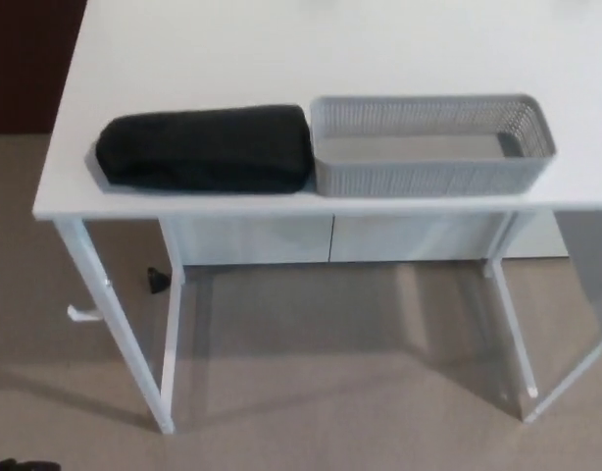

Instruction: The robot walk towards a table in front and pick up a black pencil case on the left hand side and put the pencil case into a small container on the right hand side

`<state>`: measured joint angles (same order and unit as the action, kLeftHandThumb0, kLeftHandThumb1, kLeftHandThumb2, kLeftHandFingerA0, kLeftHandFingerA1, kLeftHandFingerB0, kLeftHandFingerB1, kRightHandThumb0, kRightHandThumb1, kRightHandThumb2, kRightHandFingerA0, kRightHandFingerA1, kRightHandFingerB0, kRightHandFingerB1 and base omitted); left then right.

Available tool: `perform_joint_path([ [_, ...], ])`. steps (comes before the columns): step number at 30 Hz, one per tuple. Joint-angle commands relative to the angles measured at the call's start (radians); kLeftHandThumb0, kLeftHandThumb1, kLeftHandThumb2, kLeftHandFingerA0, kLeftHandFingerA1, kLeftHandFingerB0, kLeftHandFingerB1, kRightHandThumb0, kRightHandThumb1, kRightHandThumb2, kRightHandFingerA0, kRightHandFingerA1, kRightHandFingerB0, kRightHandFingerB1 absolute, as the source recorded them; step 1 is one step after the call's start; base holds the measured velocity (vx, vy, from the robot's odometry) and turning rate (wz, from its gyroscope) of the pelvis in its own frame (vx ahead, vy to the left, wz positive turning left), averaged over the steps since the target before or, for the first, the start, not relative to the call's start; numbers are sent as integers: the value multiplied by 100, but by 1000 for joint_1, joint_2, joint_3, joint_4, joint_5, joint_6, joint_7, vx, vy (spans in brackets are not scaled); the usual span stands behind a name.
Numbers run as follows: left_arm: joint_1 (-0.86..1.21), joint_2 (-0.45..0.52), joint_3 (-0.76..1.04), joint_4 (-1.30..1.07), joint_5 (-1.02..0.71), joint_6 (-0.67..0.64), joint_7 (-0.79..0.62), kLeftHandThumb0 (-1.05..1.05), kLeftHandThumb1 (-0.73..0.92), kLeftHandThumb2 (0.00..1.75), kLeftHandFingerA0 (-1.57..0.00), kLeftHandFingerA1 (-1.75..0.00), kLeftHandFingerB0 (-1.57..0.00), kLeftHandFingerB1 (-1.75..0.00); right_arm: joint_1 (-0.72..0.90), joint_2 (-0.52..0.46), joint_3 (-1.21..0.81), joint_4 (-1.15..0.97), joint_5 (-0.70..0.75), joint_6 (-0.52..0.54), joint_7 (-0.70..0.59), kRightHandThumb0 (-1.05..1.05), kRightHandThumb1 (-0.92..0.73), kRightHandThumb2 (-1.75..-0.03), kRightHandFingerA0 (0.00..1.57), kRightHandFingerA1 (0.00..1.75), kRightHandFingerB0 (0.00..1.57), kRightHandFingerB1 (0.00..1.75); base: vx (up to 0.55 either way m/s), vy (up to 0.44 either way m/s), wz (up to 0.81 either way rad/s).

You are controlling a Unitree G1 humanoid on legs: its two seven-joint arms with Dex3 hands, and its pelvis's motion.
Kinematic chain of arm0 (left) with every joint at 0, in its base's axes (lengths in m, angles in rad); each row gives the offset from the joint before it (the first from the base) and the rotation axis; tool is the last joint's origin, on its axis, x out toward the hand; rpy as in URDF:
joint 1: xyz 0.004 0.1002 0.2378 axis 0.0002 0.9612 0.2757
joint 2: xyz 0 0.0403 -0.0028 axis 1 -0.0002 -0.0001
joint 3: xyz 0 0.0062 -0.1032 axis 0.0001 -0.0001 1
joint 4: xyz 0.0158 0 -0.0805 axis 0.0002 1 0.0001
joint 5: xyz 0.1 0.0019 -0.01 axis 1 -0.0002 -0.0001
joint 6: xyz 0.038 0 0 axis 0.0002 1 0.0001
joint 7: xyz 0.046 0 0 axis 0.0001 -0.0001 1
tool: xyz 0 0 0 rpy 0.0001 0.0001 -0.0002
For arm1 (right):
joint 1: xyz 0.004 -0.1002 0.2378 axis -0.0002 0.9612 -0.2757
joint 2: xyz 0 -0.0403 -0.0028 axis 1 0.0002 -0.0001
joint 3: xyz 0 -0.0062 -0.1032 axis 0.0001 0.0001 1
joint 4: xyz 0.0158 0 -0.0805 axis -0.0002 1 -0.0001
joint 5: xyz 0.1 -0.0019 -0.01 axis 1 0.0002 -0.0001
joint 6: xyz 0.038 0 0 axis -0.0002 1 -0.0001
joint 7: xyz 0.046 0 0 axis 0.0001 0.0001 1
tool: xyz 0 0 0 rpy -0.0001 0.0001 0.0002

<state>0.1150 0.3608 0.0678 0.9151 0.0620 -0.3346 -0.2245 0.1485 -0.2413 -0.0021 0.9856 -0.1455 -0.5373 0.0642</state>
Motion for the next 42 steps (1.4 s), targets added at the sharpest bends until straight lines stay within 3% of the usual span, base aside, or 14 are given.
perform_joint_path([
  [1,17,5,8,4,-13,-9,-10,-40,37,67,-65,-52,-46,-46,14,-15,1,11,-5,-10,-15,-36,-57,-57,71,55,60,44,235,-67,9],
  [5,38,13,-6,-5,9,-11,8,-42,37,68,-66,-53,-47,-47,34,-9,3,20,-7,-8,-22,-35,-56,-58,69,51,59,43,232,-137,13],
  [6,41,10,-6,-6,7,-13,6,-32,45,54,-72,-42,-52,-37,35,-12,4,19,-11,-5,-27,-35,-56,-57,70,52,60,43,240,-163,26],
  [8,43,11,-7,-5,6,-16,3,-32,45,54,-71,-41,-52,-37,36,-16,11,20,-21,-6,-35,-36,-57,-58,70,52,59,42,339,-264,-16],
  [9,44,13,-12,-2,14,-22,8,-42,38,68,-64,-52,-47,-46,36,-15,8,24,-12,-17,-27,-36,-57,-57,69,55,60,43,320,-242,23],
  [10,44,13,-11,-2,11,-21,8,-32,45,54,-72,-41,-53,-37,35,-15,8,25,-10,-18,-25,-37,-57,-57,69,56,60,43,204,-179,-8],
  [24,31,11,-11,2,5,-9,5,-31,45,54,-74,-43,-52,-38,26,-14,15,29,-13,-10,-42,-36,-57,-57,70,56,60,43,121,49,-3],
  [25,30,12,-10,0,1,-4,-3,-40,38,67,-67,-53,-47,-46,27,-13,13,26,-8,-6,-36,-35,-57,-57,69,53,60,43,-16,87,25],
  [35,15,16,-13,-5,3,14,-1,-40,37,67,-71,-54,-47,-46,21,-10,8,15,4,10,-24,-34,-58,-58,70,53,59,42,54,-3,6],
  [36,13,15,-11,-6,-2,19,-5,-29,45,54,-75,-43,-53,-38,19,-10,8,17,4,7,-24,-34,-57,-57,69,53,59,43,0,0,0],
  [42,11,12,-7,-8,-10,17,-15,-30,44,54,-75,-45,-53,-38,16,-13,13,26,-8,-16,-41,-34,-57,-57,70,52,60,43,0,0,0],
])
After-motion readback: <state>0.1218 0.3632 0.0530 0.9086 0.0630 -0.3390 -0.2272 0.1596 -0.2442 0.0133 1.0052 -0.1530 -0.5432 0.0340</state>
